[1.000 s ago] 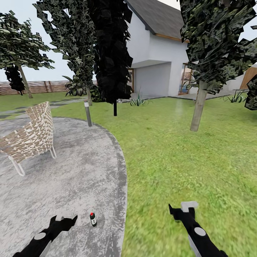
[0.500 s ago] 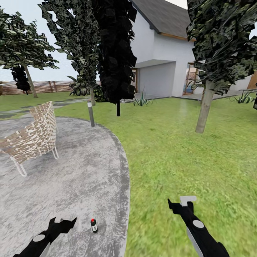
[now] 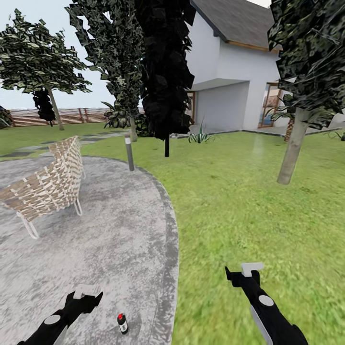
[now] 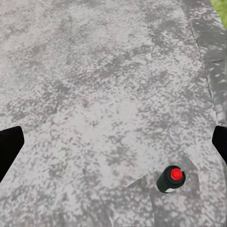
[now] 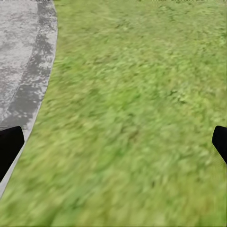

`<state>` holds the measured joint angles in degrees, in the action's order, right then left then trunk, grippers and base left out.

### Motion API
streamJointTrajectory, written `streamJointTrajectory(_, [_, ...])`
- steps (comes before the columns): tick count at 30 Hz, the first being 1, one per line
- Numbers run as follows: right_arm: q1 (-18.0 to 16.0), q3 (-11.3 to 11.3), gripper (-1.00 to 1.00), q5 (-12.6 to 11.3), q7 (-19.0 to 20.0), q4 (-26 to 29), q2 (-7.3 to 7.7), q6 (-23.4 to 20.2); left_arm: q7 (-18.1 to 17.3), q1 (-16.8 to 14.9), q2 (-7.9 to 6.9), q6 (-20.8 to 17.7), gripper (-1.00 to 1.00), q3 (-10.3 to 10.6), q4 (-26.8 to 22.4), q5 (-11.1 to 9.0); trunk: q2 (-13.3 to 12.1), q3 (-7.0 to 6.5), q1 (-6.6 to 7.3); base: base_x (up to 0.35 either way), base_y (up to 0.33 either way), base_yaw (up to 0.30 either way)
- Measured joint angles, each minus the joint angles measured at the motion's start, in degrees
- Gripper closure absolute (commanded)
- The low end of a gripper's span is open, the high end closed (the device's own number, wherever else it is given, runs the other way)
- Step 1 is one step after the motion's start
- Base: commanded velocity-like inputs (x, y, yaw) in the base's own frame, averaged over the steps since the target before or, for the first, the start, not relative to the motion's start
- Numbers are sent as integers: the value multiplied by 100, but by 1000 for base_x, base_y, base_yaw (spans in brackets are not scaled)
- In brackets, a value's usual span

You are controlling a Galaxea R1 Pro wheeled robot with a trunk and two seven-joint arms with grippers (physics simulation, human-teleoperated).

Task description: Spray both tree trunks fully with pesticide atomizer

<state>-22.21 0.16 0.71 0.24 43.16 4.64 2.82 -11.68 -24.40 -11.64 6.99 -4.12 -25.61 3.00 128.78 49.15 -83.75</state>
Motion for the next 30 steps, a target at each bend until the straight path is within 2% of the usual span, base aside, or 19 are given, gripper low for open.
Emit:
streamJointTrajectory(12, [0,8,-100,1,1,-1,0,1,7,0,0,-7,-100,-2,-35,2,0,0,-2,27,-10,0])
streamJointTrajectory(19, [-1,8,-100,-4,2,-8,-4,2,9,1,-1,-12,-100,-2,-52,0,0,0,-2,10,0,151])
streamJointTrajectory(27, [1,7,-100,-5,0,-6,-1,1,2,0,5,8,-100,28,-64,2,0,0,-2,82,0,28])
streamJointTrajectory(28, [1,5,-100,-2,1,-6,0,1,-22,0,1,16,-100,42,-75,10,0,0,-2,5,0,1])
streamJointTrajectory(30, [1,1,-100,0,6,-6,6,1,-295,-12,-64,17,-100,124,-88,167,0,0,-2,3,0,1])
